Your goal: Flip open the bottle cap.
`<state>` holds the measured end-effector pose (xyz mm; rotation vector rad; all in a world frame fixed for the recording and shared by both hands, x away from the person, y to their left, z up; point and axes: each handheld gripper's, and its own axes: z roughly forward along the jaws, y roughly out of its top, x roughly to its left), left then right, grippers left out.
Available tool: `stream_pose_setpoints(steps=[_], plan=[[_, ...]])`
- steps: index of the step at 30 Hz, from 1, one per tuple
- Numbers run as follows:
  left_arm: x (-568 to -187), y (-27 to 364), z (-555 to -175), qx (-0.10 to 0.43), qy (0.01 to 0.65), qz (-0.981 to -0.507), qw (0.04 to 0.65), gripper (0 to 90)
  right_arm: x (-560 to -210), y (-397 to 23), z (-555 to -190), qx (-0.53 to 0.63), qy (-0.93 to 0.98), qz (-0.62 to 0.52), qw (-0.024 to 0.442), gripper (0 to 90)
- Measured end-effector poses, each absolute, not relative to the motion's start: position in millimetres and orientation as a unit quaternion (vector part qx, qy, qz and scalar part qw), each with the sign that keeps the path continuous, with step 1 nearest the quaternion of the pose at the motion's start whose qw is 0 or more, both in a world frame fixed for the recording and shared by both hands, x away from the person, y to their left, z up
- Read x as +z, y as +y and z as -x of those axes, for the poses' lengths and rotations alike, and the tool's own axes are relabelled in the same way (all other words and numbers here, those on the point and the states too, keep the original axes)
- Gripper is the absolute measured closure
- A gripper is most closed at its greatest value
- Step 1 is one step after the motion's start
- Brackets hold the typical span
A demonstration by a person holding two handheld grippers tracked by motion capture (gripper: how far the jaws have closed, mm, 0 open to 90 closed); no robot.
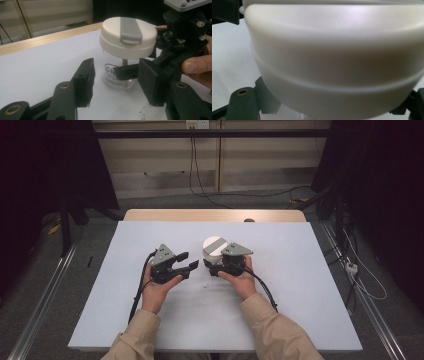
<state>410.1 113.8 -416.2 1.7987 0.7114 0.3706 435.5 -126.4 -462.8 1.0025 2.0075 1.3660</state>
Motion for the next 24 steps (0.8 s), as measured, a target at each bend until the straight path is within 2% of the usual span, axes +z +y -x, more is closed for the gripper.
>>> stream_pose_setpoints(steps=[3,7,9,12,13,24], plan=[[-414.7,113.7,-411.3,0.155,0.302,-0.762,0.551,49.2,-462.8,-126.4,-435.5,0.503,0.739,-0.369,0.255,18.9],[-413.6,114.1,-413.6,0.149,0.309,-0.759,0.554,56.3,-462.8,-126.3,-435.4,0.503,0.739,-0.368,0.255,18.9],[-413.6,114.6,-414.9,0.139,0.308,-0.759,0.557,64.7,-462.9,-126.3,-435.6,0.503,0.739,-0.368,0.255,18.9],[-413.6,114.1,-416.4,0.132,0.309,-0.761,0.555,71.1,-462.8,-126.3,-435.5,0.503,0.739,-0.368,0.255,18.9],[-413.6,113.9,-416.9,0.125,0.311,-0.761,0.556,75.6,-462.9,-126.3,-435.5,0.503,0.739,-0.368,0.255,18.9],[-411.9,103.1,-421.1,0.111,0.307,-0.771,0.547,90.0,-462.9,-126.3,-435.5,0.503,0.739,-0.368,0.255,18.9]])
